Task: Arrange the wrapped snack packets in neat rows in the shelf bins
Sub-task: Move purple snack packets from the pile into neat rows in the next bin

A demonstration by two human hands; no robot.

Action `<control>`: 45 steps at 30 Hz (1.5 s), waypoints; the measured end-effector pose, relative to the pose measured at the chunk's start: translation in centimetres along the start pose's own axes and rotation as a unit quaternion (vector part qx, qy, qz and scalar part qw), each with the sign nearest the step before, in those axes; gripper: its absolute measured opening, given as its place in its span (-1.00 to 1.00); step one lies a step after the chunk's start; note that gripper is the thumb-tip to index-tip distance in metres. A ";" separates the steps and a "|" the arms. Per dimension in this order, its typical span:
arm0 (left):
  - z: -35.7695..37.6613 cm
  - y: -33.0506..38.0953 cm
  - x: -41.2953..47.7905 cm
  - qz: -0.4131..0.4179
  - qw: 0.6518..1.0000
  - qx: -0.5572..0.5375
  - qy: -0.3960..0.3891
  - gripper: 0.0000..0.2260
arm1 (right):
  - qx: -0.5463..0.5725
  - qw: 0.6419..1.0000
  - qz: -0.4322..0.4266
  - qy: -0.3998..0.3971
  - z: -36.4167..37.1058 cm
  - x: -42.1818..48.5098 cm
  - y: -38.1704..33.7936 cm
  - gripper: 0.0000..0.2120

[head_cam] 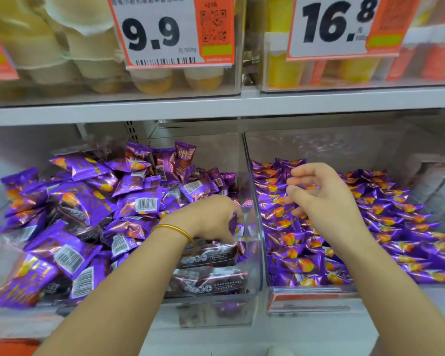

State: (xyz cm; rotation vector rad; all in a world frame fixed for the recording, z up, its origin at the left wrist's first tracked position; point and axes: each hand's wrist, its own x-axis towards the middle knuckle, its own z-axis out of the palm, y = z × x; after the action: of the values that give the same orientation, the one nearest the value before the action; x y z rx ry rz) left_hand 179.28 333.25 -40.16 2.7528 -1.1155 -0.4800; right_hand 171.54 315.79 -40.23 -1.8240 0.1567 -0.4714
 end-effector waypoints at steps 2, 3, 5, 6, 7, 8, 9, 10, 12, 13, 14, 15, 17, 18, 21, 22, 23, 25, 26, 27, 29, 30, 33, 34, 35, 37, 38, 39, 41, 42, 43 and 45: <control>-0.4 -0.7 -0.8 -0.025 0.994 -0.083 0.061 -0.75 | 0.000 1.000 -0.005 -0.001 0.1 -0.2 -0.3 -0.78; -0.6 -0.9 -1.4 -0.032 0.986 -0.131 0.102 -0.71 | -0.001 1.000 -0.011 0.004 0.1 -0.3 -0.5 -0.76; -1.1 -0.8 -2.7 -0.037 0.950 -0.237 0.200 -0.74 | -0.007 0.999 -0.042 0.028 0.2 -0.7 -1.3 -0.76; -1.6 -0.6 -3.5 -0.036 0.922 -0.294 0.249 -0.75 | -0.002 0.997 -0.064 0.039 0.3 -1.0 -1.9 -0.77; -2.0 -0.2 -4.3 -0.030 0.891 -0.347 0.291 -0.76 | 0.011 0.995 -0.086 0.043 0.4 -1.3 -2.7 -0.80; -2.4 0.2 -5.1 -0.018 0.865 -0.386 0.321 -0.77 | 0.027 0.993 -0.106 0.036 0.7 -1.7 -3.5 -0.84; -2.7 0.7 -5.7 -0.007 0.848 -0.405 0.343 -0.78 | 0.034 0.992 -0.120 0.020 1.1 -2.1 -4.4 -0.89; -3.0 1.2 -6.3 0.005 0.839 -0.411 0.356 -0.78 | 0.031 0.992 -0.126 -0.005 1.7 -2.5 -5.1 -0.91; -3.2 1.9 -7.0 0.027 0.832 -0.414 0.368 -0.79 | -0.005 0.991 -0.122 -0.056 2.8 -3.0 -6.1 -0.78; -3.1 2.0 -7.2 0.032 0.828 -0.416 0.374 -0.79 | -0.040 0.989 -0.125 -0.072 3.3 -3.2 -6.2 -0.74; -3.0 1.8 -7.3 0.030 0.823 -0.422 0.379 -0.79 | -0.071 0.985 -0.134 -0.077 3.8 -3.3 -6.3 -0.75; -2.9 1.5 -7.3 0.024 0.815 -0.435 0.382 -0.78 | -0.088 0.983 -0.142 -0.072 4.1 -3.2 -6.3 -0.80; -2.5 0.8 -7.3 0.010 0.788 -0.484 0.381 -0.76 | -0.047 0.989 -0.132 -0.050 4.3 -2.7 -6.0 -0.90; -2.4 0.5 -7.2 0.002 0.773 -0.506 0.382 -0.74 | -0.001 0.993 -0.114 -0.038 4.3 -2.5 -5.9 -0.92; -2.2 -0.2 -6.7 -0.019 0.721 -0.566 0.399 -0.72 | 0.073 0.994 -0.086 0.012 4.5 -1.9 -5.9 -0.92; -2.2 -0.4 -6.6 -0.019 0.698 -0.589 0.407 -0.73 | 0.076 0.993 -0.087 0.021 4.8 -1.9 -6.0 -0.92; -2.3 -0.5 -6.4 -0.017 0.675 -0.610 0.415 -0.74 | 0.078 0.993 -0.090 0.024 5.0 -1.9 -6.1 -0.91; -2.3 -0.4 -6.4 -0.009 0.641 -0.632 0.436 -0.75 | 0.066 0.992 -0.103 0.021 5.6 -1.9 -6.2 -0.85; -2.3 -0.3 -6.4 -0.004 0.634 -0.631 0.447 -0.75 | 0.048 0.993 -0.107 0.018 5.9 -2.0 -6.2 -0.82; -2.2 -0.3 -6.4 -0.002 0.631 -0.626 0.458 -0.75 | 0.027 0.994 -0.108 0.014 6.1 -2.1 -6.3 -0.81; -2.1 -0.1 -6.5 0.002 0.626 -0.614 0.481 -0.75 | -0.012 0.994 -0.108 0.002 6.3 -2.2 -6.3 -0.82; -2.2 -0.1 -6.5 0.003 0.623 -0.611 0.489 -0.74 | -0.024 0.994 -0.109 -0.006 6.3 -2.4 -6.5 -0.80; -2.1 0.0 -6.6 0.008 0.620 -0.613 0.489 -0.74 | -0.016 0.994 -0.103 -0.023 6.2 -2.6 -6.8 -0.70; -2.1 0.0 -6.6 0.014 0.623 -0.617 0.482 -0.73 | -0.005 0.995 -0.093 -0.031 6.1 -2.7 -6.9 -0.68; -2.0 0.0 -6.5 0.020 0.626 -0.620 0.472 -0.72 | 0.015 0.996 -0.081 -0.038 6.1 -2.7 -6.9 -0.67; -1.9 0.1 -6.4 0.028 0.630 -0.631 0.452 -0.67 | 0.068 0.995 -0.056 -0.039 6.0 -2.6 -6.8 -0.66; -1.9 0.2 -6.3 0.027 0.628 -0.639 0.443 -0.66 | 0.090 0.994 -0.050 -0.028 5.9 -2.5 -6.7 -0.64; -1.9 0.3 -6.2 0.022 0.625 -0.646 0.438 -0.67 | 0.099 0.993 -0.057 -0.010 5.8 -2.4 -6.6 -0.63; -1.9 0.2 -6.1 -0.008 0.621 -0.653 0.432 -0.69 | 0.067 0.992 -0.104 0.037 5.5 -2.3 -6.4 -0.60; -1.9 0.1 -6.1 -0.031 0.622 -0.655 0.429 -0.70 | 0.045 0.989 -0.128 0.053 5.4 -2.2 -6.3 -0.59; -1.8 -0.1 -6.1 -0.057 0.626 -0.652 0.423 -0.72 | 0.028 0.987 -0.146 0.060 5.4 -2.1 -6.2 -0.58; -1.5 -0.4 -6.2 -0.102 0.651 -0.630 0.411 -0.76 | 0.006 0.986 -0.159 0.054 5.6 -2.2 -5.9 -0.58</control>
State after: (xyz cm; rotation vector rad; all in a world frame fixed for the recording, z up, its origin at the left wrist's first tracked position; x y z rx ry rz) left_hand 175.89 337.85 -37.33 1.4294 -0.0446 0.0696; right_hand 170.99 323.37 -36.47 -1.8184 -0.0667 -0.7933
